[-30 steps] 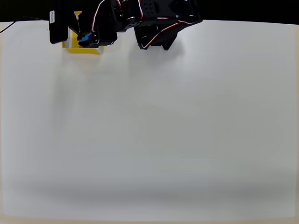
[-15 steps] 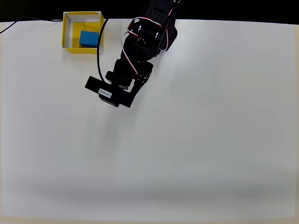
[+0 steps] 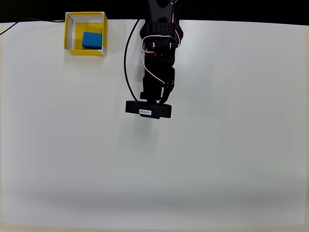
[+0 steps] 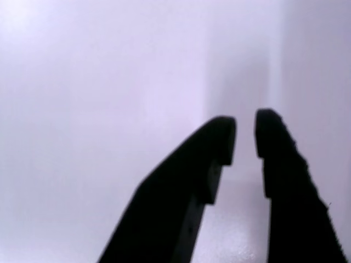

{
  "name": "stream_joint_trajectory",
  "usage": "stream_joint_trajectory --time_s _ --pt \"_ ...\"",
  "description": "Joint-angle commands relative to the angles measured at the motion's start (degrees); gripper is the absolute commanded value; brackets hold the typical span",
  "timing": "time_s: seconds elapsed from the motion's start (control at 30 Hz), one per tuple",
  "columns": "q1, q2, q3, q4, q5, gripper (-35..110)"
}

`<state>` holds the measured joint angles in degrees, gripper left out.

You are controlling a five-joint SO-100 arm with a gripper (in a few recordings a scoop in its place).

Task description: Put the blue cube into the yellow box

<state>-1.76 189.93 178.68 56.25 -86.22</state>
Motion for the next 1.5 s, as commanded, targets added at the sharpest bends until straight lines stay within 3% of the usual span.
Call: stream_joint_trajectory --time_s 0.0,0.1,0.27,1.47 --pt "-0.6 1.7 1.5 4.7 -2.6 0" --pt "0.9 1.7 1.5 12.9 -8.7 0" --pt "2.0 1.6 1.5 21.6 -7.8 0" --pt "1.9 1.6 1.5 21.6 -6.6 1"
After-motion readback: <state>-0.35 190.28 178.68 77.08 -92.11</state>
